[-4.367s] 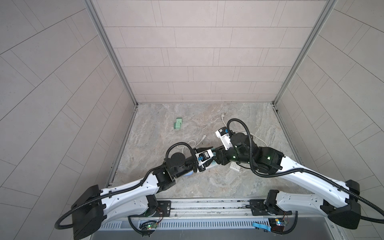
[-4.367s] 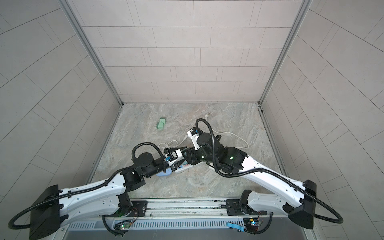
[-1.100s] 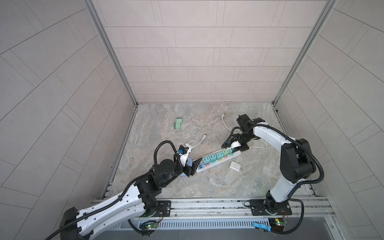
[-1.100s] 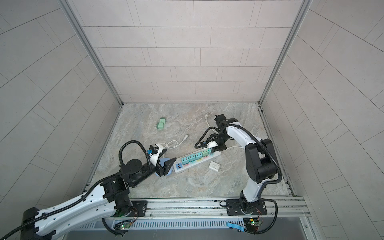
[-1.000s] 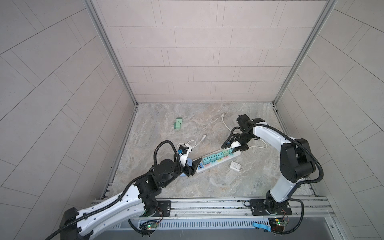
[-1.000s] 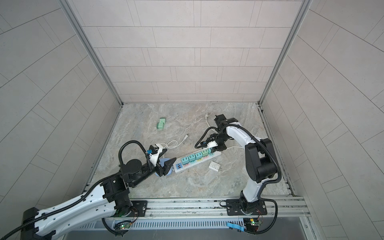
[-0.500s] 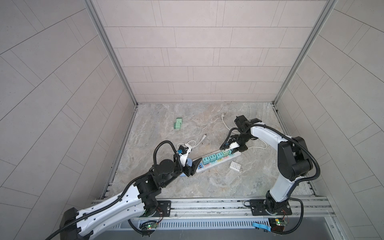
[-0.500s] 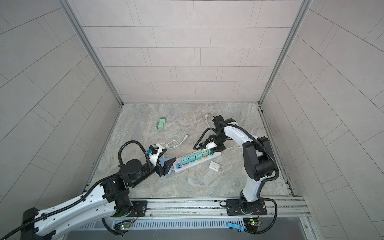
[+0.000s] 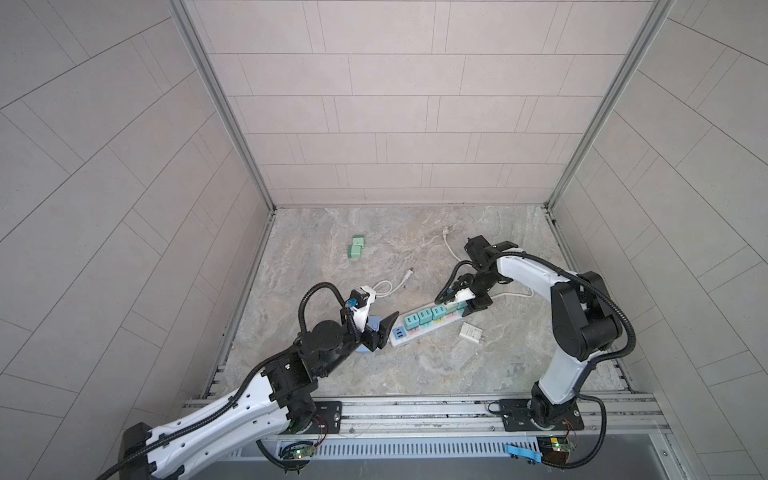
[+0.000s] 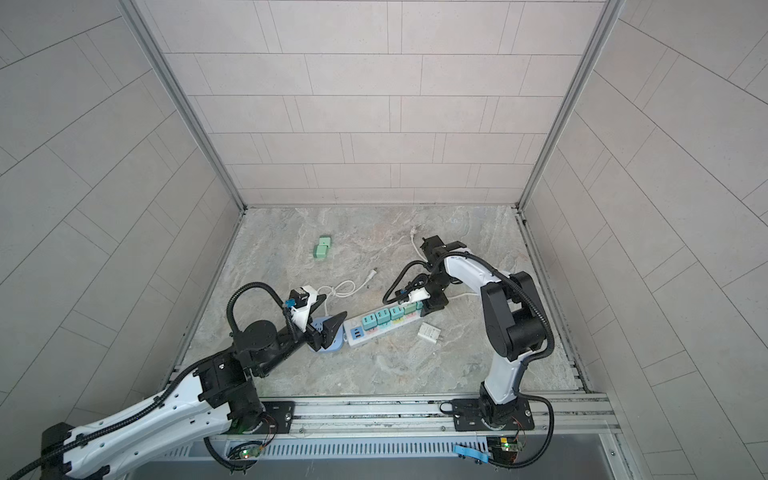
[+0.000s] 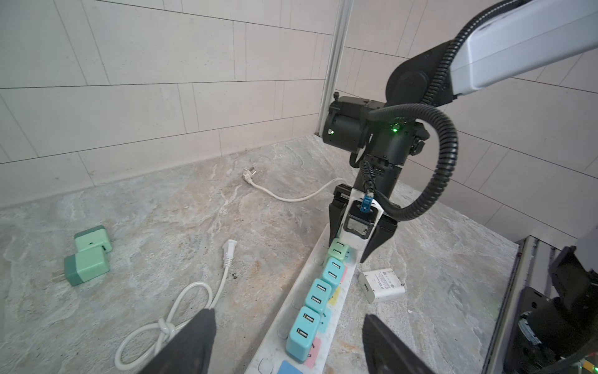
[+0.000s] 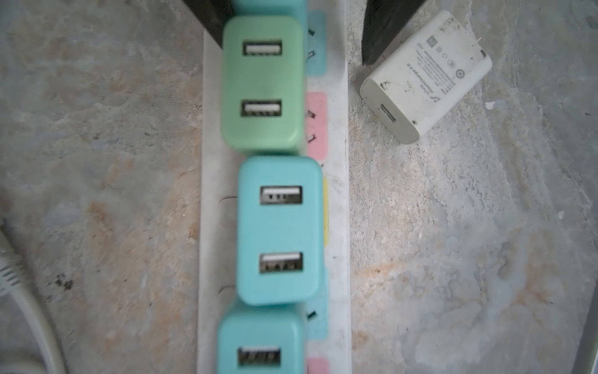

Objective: Insert plugs into power strip
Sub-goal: Insert the plug into the socket, then pick up the plug from the top-left of the table.

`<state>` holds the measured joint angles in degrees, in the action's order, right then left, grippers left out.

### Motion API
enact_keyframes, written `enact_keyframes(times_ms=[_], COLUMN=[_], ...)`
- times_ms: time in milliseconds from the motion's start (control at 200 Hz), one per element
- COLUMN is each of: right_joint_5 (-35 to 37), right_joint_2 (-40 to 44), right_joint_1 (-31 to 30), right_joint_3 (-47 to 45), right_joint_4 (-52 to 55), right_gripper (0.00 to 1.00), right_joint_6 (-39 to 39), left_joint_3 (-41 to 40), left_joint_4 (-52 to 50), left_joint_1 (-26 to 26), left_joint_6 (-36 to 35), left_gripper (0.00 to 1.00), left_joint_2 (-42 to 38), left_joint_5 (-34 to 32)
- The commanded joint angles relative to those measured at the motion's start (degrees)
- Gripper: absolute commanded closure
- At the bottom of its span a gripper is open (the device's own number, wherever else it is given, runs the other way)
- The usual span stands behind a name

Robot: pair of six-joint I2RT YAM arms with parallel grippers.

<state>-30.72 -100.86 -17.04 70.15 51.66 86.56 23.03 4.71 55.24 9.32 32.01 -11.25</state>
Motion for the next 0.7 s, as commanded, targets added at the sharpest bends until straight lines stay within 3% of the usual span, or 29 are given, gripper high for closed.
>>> enact_keyframes(times_ms=[0,65,90,110,215,290,335,415,530,695], right_joint_5=[-2.85,-4.03,-4.69,-5.15,-7.60,-5.85,-2.66,6.10,28.07,28.79], right_joint_2=[5.13,7.49,8.83,10.08,18.67,25.01,27.91,31.28,33.29,32.64], right_joint_1=[1.48,2.24,2.45,2.57,2.69,2.47,2.15,1.58,1.80,3.08], right_joint_3=[1.74,2.61,2.66,2.63,-1.36,-5.26,-6.01,-4.56,-2.73,0.85], right_joint_4=[1.85,2.48,2.29,1.76,-15.11,-32.88,-37.57,-37.44,-30.45,-18.54], right_gripper=[0.34,0.21,0.04,0.00,0.00,0.00,0.00,0.00,0.00,0.00], right_joint_6=[-0.70,-0.87,-0.80,-1.31,-18.62,-41.67,-53.09,-69.73,-96.60,-114.36], left_joint_3=[1.85,3.13,3.73,4.20,6.15,8.14,9.14,11.22,18.01,31.08], left_joint_4=[-2.73,-4.64,-5.39,-5.93,-7.36,-8.09,-7.50,-6.00,-7.01,-10.97], left_joint_1=[-1.04,-2.49,-3.39,-4.43,-13.20,-22.91,-28.69,-36.11,-40.55,-41.74], left_joint_6=[0.94,1.18,1.34,1.52,4.15,8.53,11.51,15.89,16.12,14.06], left_gripper=[0.20,0.19,0.19,0.19,0.16,0.16,0.16,0.16,0.20,0.26], left_joint_2=[-0.89,-0.77,-0.65,-0.42,2.41,7.28,10.82,18.80,31.88,49.39], left_joint_5=[-4.69,-6.46,-7.28,-7.80,-9.77,-5.30,-2.26,0.51,4.67,7.08])
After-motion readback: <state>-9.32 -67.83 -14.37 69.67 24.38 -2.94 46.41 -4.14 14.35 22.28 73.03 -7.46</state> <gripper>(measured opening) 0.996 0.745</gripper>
